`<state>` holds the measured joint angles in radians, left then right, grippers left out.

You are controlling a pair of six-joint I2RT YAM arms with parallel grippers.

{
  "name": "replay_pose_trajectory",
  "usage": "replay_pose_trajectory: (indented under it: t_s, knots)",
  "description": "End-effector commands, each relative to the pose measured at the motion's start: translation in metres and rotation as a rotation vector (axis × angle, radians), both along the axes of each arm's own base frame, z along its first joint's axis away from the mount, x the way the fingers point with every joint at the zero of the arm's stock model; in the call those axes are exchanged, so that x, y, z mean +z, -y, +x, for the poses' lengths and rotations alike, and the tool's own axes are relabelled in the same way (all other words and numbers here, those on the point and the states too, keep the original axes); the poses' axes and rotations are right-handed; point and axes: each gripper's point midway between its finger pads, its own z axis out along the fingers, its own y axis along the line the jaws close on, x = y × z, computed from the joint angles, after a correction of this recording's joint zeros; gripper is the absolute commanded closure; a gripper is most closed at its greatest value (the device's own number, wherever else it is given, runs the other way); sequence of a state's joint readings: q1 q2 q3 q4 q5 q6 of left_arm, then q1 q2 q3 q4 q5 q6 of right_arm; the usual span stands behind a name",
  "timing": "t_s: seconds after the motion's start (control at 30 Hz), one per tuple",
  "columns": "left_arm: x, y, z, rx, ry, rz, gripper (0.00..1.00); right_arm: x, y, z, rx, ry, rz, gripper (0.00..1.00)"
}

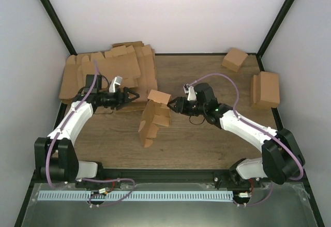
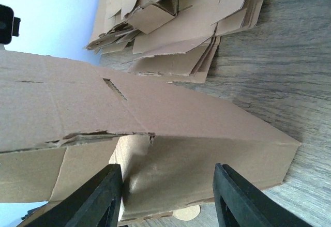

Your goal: Fold the paper box

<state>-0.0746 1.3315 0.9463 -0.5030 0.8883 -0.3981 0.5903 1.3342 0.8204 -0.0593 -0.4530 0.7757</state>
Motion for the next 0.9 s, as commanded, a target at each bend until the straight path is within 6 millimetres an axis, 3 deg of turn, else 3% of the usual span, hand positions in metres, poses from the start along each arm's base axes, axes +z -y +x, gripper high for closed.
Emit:
replay_pose_trajectory:
  t_s: [0.0,0.27,0.63,0.73,0.87]
  knots:
    - [0.006,0.008,0.005,-0.040,0.039,-0.064,0.18,0.014,-0.005,0.007,0.020,0.036,0.013,0.49]
    - [-0.008,0.015,0.003,-0.074,-0.005,-0.087,0.33,0.012,-0.007,0.008,0.031,0.030,0.010,0.49]
    - [-0.003,0.040,0.003,-0.134,0.008,-0.137,0.33,0.011,-0.008,0.007,0.037,0.024,0.012,0.49]
    - [0.007,0.052,0.003,-0.165,0.035,-0.147,0.33,0.011,-0.008,0.006,0.042,0.021,0.012,0.49]
    - [0.003,0.069,-0.001,-0.209,0.023,-0.139,0.35,0.011,-0.009,0.006,0.044,0.023,0.012,0.50]
